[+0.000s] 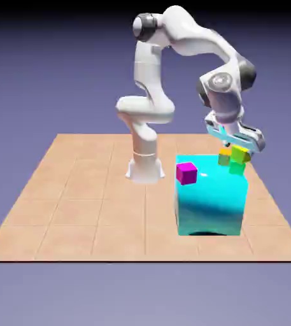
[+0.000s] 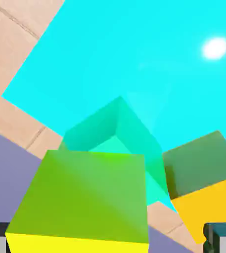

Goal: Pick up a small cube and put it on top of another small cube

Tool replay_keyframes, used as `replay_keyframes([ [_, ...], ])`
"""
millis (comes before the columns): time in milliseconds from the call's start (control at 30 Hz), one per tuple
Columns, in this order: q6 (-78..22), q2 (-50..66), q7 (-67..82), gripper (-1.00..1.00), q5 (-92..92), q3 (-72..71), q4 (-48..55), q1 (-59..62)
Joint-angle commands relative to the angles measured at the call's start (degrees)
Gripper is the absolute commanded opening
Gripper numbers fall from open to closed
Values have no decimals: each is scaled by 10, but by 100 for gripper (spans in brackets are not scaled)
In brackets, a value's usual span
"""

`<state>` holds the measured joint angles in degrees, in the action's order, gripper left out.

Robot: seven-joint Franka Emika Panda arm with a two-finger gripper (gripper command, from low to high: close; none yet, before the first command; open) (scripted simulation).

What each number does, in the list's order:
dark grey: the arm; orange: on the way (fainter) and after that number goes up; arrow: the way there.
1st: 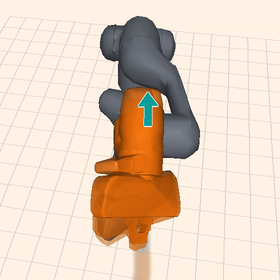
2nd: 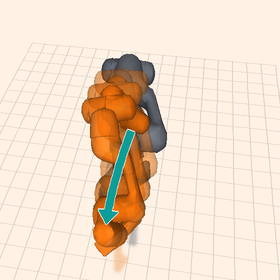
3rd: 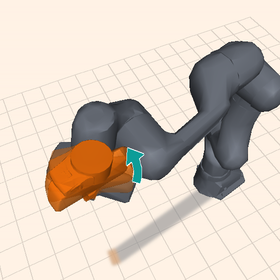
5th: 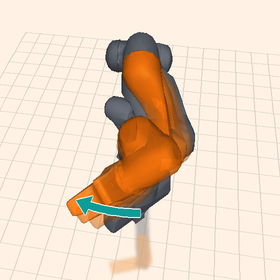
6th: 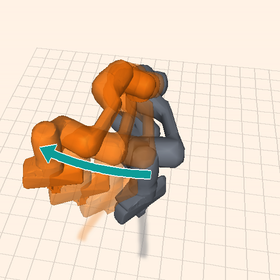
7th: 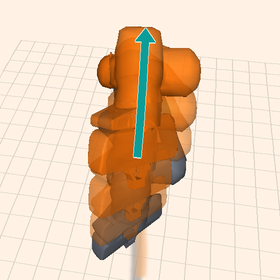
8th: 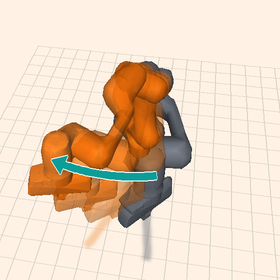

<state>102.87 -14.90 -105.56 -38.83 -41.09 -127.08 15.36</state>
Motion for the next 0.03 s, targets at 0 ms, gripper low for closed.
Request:
replay_keyframes([
  [0,-6,-2,-1,100,1,2,4,1],
])
